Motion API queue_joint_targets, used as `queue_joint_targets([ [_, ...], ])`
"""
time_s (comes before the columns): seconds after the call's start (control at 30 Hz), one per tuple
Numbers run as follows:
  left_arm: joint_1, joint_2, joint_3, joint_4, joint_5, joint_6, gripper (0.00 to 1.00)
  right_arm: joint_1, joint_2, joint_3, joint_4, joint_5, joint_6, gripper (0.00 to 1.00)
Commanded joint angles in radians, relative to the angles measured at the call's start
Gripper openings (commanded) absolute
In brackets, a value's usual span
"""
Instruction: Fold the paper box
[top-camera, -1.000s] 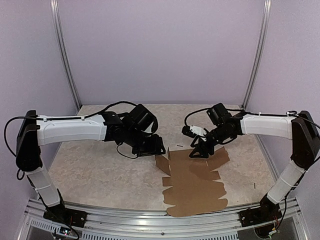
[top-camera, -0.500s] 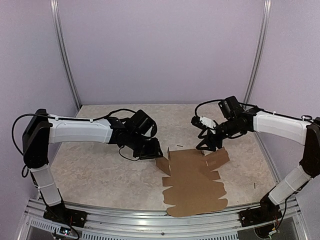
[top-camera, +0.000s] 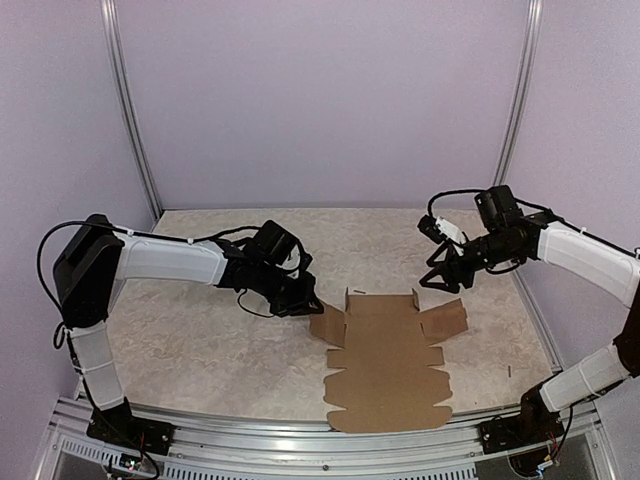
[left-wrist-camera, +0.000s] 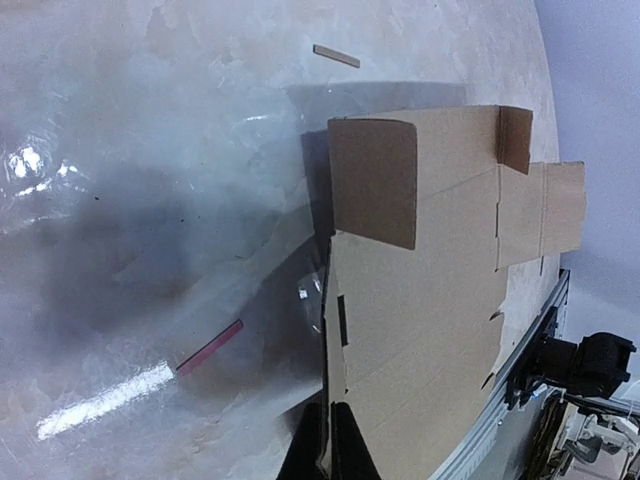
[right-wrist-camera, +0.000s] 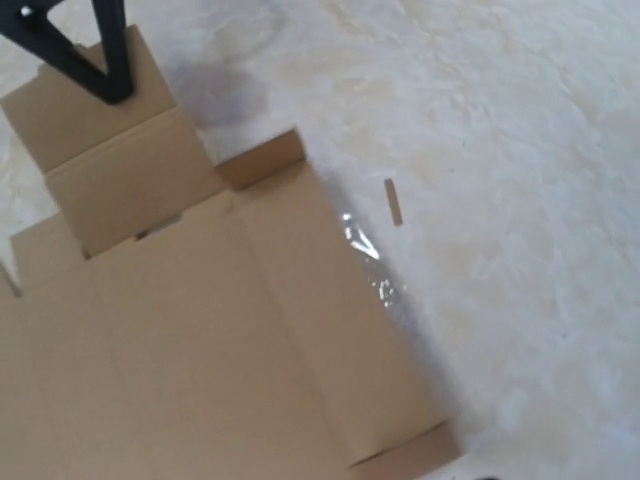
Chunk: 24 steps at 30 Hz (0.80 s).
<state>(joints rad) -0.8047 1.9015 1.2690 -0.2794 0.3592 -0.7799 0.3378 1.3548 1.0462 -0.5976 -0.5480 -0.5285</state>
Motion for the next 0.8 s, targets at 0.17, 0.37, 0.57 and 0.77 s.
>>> queue_joint_targets([
  [0.17, 0.015, -0.306, -0.339, 0.479, -0.173, -0.027, 0.00, -0.094, -0.021, -0.041, 0.009, -0.045, 0.150, 0.68],
  [0.37, 0.018, -0.459, -0.524, 0.625, -0.281, -0.074, 0.00, -0.232, -0.004, -0.065, 0.090, -0.201, 0.249, 0.74],
  [0.57, 0.020, -0.538, -0.630, 0.701, -0.336, -0.136, 0.00, -0.269, 0.018, -0.135, 0.163, -0.352, 0.257, 0.77],
  [0.77, 0.019, -0.580, -0.684, 0.752, -0.356, -0.183, 0.00, -0.254, 0.059, -0.159, 0.204, -0.363, 0.239, 0.78],
])
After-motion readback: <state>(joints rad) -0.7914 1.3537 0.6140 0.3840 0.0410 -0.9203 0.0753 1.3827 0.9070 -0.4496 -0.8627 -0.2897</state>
